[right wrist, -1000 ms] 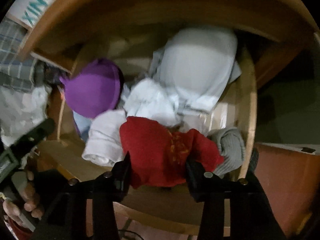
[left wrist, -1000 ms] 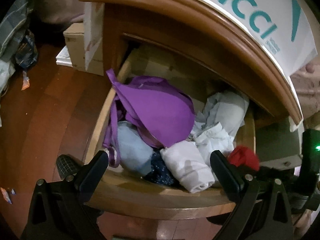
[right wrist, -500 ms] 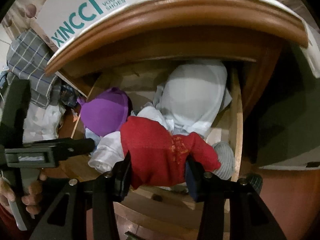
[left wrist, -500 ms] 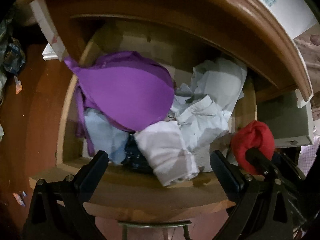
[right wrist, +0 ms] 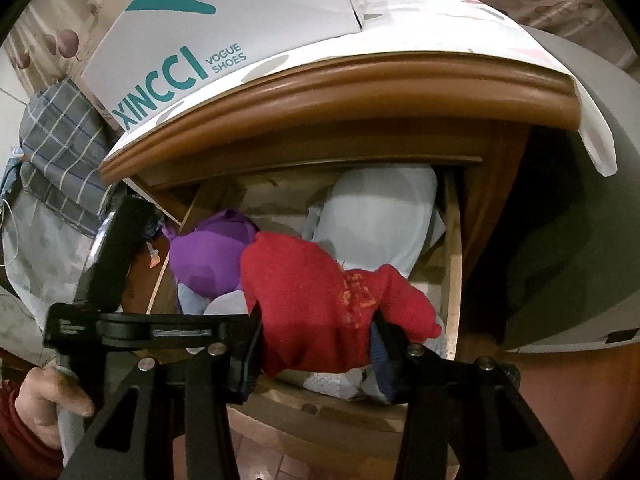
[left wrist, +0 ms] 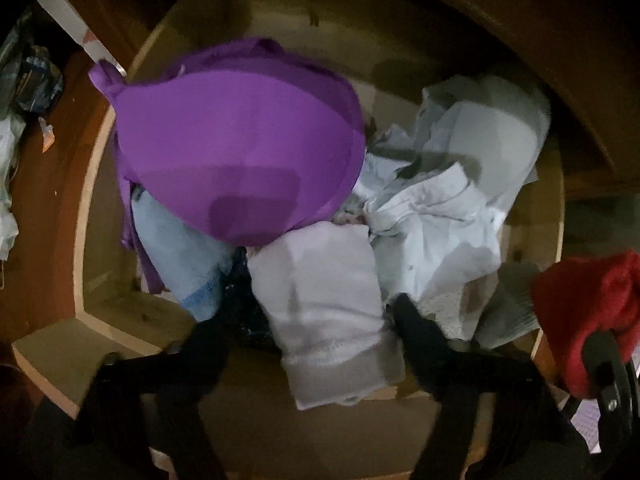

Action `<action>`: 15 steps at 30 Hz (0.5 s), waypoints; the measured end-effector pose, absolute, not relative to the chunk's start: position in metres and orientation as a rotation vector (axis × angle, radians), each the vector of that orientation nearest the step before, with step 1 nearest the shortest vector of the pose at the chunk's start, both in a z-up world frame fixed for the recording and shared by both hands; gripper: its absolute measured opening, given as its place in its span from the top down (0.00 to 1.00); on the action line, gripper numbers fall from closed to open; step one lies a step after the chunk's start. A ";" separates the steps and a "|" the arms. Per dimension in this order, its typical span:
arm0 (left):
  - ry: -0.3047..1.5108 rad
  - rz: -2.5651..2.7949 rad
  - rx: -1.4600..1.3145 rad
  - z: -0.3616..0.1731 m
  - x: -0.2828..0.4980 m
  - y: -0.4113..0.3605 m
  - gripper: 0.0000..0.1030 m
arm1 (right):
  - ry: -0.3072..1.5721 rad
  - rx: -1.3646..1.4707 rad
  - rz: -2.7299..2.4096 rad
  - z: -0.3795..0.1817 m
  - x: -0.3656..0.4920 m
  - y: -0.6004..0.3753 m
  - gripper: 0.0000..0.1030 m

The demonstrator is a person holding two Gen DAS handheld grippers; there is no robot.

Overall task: Take underwear out of drawer
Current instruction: 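Grasp the red garment with the right tool while the left tool grasps white socks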

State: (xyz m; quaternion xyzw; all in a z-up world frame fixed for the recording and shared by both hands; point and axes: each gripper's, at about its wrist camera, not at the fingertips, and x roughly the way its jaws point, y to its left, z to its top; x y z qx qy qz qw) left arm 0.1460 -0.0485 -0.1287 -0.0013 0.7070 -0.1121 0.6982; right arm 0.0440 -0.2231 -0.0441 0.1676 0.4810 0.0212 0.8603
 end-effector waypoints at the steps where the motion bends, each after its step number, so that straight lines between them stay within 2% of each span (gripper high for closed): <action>1: 1.582 -0.257 -0.013 -0.130 0.145 -0.048 0.39 | 1.014 0.353 0.047 -0.045 0.044 -0.223 0.56; 4: 1.602 -0.252 -0.019 -0.136 0.147 -0.049 0.42 | 1.021 0.359 0.049 -0.047 0.045 -0.222 0.56; 9: 1.583 -0.268 -0.023 -0.133 0.144 -0.044 0.55 | 1.026 0.368 0.049 -0.049 0.047 -0.224 0.56; 15: 1.530 -0.294 -0.005 -0.120 0.134 -0.034 0.58 | 1.032 0.346 0.047 -0.051 0.048 -0.220 0.56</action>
